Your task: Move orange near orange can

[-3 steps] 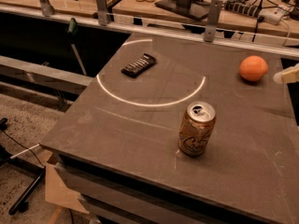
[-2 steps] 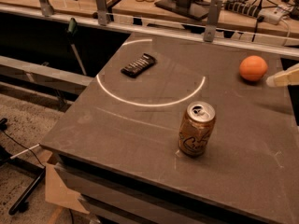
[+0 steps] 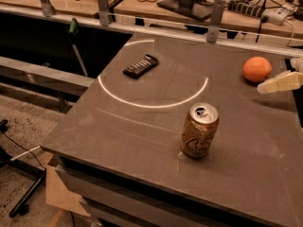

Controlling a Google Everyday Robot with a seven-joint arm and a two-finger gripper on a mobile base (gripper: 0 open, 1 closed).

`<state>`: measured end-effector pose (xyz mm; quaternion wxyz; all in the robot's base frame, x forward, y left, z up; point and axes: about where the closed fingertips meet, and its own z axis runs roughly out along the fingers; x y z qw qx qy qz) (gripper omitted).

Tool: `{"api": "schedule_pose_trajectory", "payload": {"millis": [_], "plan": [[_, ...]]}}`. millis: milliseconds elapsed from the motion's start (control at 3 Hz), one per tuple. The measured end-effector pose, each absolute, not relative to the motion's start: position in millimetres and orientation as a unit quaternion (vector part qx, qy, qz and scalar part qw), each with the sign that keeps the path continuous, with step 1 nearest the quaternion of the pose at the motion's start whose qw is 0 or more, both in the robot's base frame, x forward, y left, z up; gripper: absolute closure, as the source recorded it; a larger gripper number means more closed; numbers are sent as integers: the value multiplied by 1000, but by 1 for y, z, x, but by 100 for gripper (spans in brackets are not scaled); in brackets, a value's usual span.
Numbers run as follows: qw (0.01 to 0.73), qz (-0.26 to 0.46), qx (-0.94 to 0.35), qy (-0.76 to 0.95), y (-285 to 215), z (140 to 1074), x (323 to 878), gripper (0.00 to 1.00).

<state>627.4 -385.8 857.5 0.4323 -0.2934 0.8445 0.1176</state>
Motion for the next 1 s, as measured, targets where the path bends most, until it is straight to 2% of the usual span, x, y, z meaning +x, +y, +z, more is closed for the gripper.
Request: {"api": "schedule_pose_trajectory", "payload": {"millis": [333, 667, 1000], "plan": [[413, 136, -314, 844, -369, 844, 639, 0], [404, 155, -334, 838, -357, 838, 646, 16], [401, 164, -345, 833, -354, 840, 644, 39]]}}
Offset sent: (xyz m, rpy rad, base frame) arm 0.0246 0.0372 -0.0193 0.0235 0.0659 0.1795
